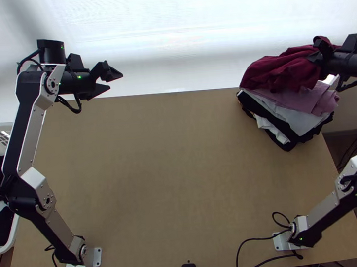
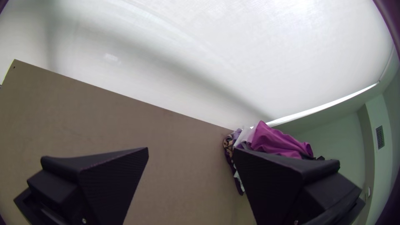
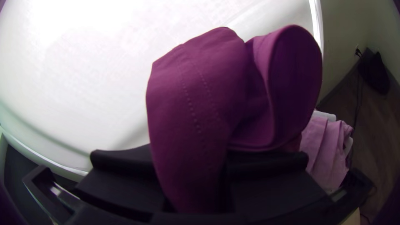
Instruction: Fold the t-shirt
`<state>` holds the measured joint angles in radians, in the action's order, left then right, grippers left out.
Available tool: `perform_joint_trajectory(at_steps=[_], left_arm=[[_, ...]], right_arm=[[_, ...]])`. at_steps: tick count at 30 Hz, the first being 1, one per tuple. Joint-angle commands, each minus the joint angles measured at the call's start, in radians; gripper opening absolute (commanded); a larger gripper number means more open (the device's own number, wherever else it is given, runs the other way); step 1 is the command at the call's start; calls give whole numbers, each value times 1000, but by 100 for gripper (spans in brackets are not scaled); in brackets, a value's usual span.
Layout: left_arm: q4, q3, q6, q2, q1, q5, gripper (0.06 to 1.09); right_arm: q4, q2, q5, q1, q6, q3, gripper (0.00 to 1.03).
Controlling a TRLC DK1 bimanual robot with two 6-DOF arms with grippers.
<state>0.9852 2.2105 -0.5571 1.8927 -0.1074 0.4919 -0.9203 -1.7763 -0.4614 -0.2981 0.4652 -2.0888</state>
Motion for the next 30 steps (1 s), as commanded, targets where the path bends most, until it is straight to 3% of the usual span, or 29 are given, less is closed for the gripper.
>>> perform_joint_trajectory(at_steps=[1, 4, 8, 9, 13, 18, 21, 27, 30], left_arm=[[-3, 20, 0, -35, -8, -3, 104], [-3, 20, 0, -37, -6, -3, 104], [-2, 21, 0, -43, -3, -3, 104], [-2, 21, 0, -44, -3, -3, 104], [-2, 23, 0, -47, 2, -3, 104], [-3, 25, 0, -49, 2, -3, 104], [-3, 28, 0, -49, -2, -3, 104], [-3, 31, 0, -46, -3, -3, 104], [-5, 31, 0, -46, -2, -3, 104]], right_arm=[[8, 63, 1, -26, -23, 52, 12], [8, 80, 1, -45, -31, 92, 41], [6, 114, 47, -72, -60, 156, 95], [6, 121, 55, -84, -63, 174, 99], [6, 172, 109, -136, -108, 246, 99], [15, 238, 294, -173, -235, 296, 99], [52, 273, 349, -179, -278, 294, 99], [-8, 293, 345, -88, -191, 133, 99], [-75, 258, 293, -13, -109, 22, 99]])
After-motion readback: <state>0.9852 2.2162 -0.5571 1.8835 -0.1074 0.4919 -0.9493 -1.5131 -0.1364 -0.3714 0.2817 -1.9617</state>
